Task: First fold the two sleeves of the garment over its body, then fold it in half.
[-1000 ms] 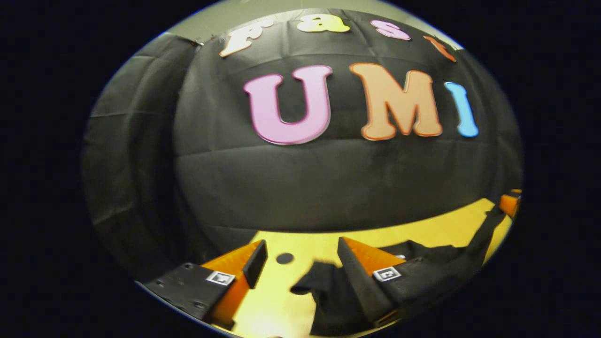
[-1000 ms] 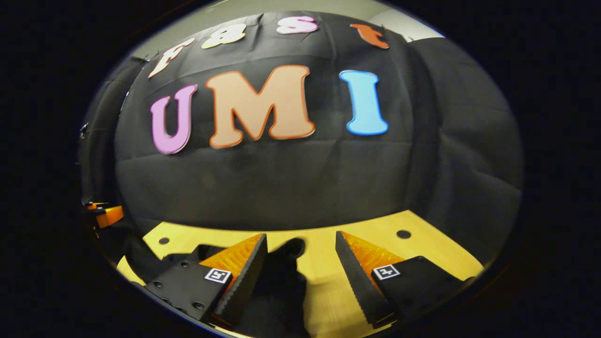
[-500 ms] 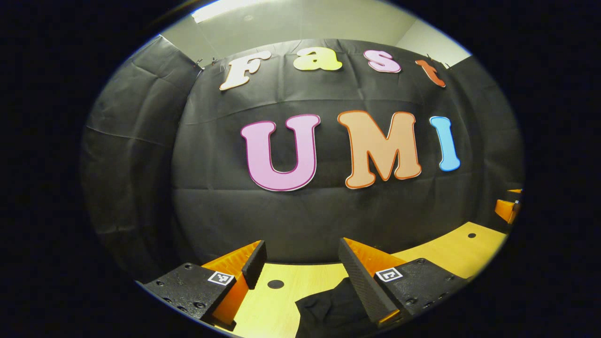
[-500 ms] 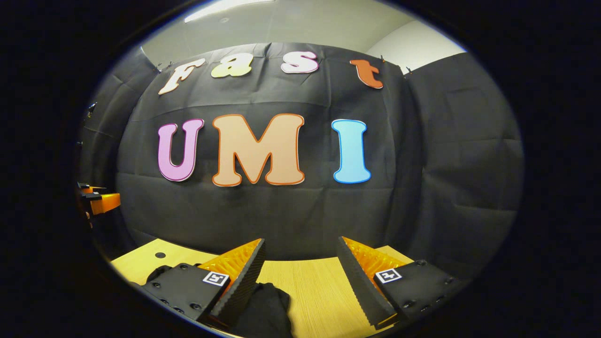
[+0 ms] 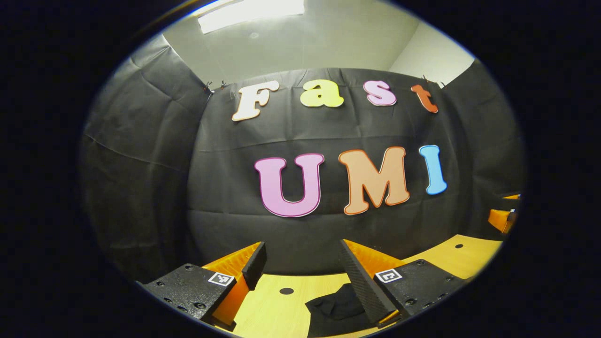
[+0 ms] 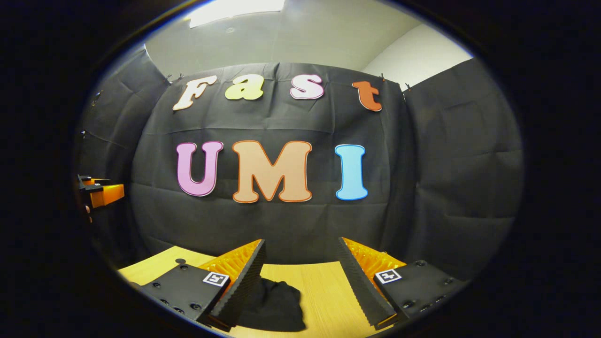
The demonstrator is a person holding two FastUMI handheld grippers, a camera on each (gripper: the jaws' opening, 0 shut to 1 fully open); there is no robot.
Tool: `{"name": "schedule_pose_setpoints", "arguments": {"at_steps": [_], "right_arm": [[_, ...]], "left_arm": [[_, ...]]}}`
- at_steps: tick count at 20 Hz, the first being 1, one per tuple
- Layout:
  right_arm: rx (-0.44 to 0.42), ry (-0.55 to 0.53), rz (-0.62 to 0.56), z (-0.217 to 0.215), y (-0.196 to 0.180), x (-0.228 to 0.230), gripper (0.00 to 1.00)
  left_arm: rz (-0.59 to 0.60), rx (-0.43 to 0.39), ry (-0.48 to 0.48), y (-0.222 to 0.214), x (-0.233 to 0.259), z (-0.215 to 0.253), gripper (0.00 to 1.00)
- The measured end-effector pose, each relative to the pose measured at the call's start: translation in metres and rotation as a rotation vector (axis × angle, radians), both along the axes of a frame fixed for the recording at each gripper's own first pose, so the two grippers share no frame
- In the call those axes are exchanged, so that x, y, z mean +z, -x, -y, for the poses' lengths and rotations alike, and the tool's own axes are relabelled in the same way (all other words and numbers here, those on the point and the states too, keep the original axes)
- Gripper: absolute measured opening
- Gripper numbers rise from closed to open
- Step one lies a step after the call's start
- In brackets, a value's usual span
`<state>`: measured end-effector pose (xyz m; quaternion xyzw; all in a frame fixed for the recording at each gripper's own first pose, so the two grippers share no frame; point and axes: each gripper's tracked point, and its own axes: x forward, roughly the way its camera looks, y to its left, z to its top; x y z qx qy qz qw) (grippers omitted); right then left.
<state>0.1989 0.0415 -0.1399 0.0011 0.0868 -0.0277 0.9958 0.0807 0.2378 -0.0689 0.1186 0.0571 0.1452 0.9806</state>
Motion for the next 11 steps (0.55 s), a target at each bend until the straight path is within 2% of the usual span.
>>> {"name": "schedule_pose_setpoints", "arguments": {"at_steps": [1, 2, 5, 7, 11], "right_arm": [[0.001, -0.006, 0.001, -0.004, 0.010, 0.004, 0.94], [0.004, -0.013, 0.003, -0.008, 0.021, 0.008, 0.94], [0.015, -0.024, 0.016, -0.019, 0.058, 0.023, 0.97], [0.024, -0.032, 0.029, -0.026, 0.087, 0.034, 0.94], [0.018, -0.028, 0.027, -0.030, 0.145, 0.049, 0.97]], "left_arm": [[0.007, -0.009, -0.003, 0.008, 0.008, 0.004, 0.93], [0.010, -0.017, -0.003, 0.016, 0.013, 0.008, 0.99], [0.030, -0.030, -0.003, 0.043, 0.032, 0.018, 0.99], [0.043, -0.040, 0.005, 0.063, 0.043, 0.026, 0.99], [0.033, -0.071, 0.057, 0.099, 0.050, 0.046, 0.99]]}}
